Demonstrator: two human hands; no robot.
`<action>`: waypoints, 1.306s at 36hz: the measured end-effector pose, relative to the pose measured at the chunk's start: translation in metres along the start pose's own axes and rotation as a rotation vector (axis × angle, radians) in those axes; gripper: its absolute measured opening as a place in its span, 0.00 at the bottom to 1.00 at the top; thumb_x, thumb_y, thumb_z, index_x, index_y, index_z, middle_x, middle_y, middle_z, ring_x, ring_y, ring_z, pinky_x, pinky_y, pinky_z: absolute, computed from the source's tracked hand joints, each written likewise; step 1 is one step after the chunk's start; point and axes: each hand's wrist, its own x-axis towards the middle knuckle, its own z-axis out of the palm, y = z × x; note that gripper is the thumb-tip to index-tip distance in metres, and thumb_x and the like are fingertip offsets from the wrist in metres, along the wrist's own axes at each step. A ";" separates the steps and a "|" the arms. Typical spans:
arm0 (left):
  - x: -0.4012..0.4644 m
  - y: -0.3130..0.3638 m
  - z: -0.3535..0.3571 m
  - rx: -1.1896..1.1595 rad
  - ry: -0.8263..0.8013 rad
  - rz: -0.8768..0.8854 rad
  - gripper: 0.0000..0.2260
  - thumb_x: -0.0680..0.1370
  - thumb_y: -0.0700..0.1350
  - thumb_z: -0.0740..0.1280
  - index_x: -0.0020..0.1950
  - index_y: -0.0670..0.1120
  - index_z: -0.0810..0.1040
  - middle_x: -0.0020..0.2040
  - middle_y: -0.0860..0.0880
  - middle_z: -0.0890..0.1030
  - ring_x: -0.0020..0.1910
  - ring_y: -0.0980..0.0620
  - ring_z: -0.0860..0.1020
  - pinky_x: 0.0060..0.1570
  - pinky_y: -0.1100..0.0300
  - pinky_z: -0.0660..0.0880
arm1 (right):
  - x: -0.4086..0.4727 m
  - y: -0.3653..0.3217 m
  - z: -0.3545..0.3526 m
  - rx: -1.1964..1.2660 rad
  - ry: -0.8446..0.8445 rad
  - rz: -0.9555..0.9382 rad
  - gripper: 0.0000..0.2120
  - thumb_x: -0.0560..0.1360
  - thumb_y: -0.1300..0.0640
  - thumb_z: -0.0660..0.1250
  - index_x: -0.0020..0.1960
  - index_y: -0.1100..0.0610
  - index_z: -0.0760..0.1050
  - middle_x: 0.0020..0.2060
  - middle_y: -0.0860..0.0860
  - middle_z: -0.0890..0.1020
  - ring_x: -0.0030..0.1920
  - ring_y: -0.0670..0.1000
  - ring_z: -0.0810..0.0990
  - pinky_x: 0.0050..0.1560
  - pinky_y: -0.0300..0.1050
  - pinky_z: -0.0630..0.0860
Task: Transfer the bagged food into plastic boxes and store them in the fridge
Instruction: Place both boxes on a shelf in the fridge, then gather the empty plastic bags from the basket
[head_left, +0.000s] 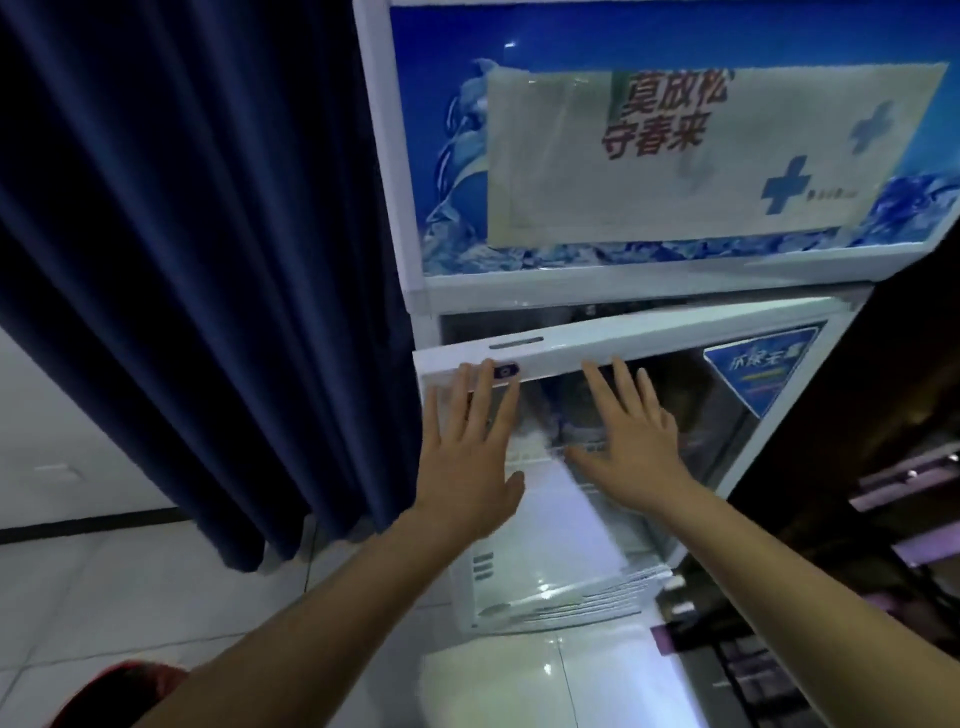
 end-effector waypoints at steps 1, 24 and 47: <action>0.005 -0.006 0.009 0.020 -0.020 -0.018 0.42 0.79 0.62 0.59 0.81 0.50 0.35 0.78 0.44 0.27 0.76 0.41 0.26 0.74 0.36 0.33 | 0.010 -0.002 0.003 -0.011 -0.017 0.009 0.46 0.75 0.37 0.65 0.77 0.36 0.33 0.79 0.44 0.33 0.79 0.54 0.35 0.75 0.65 0.47; 0.008 -0.060 0.054 -0.528 -0.021 -0.027 0.39 0.78 0.54 0.65 0.82 0.59 0.44 0.80 0.53 0.32 0.78 0.50 0.30 0.76 0.50 0.35 | 0.043 -0.032 0.069 0.090 -0.307 0.083 0.37 0.76 0.38 0.65 0.78 0.35 0.47 0.80 0.41 0.41 0.80 0.52 0.42 0.76 0.65 0.52; -0.329 0.007 0.002 -0.460 -0.193 -1.686 0.39 0.75 0.67 0.63 0.78 0.68 0.42 0.82 0.59 0.41 0.81 0.52 0.41 0.79 0.46 0.45 | -0.078 -0.212 0.159 0.230 -1.172 -0.861 0.30 0.77 0.42 0.66 0.76 0.38 0.60 0.77 0.40 0.60 0.77 0.44 0.55 0.75 0.44 0.54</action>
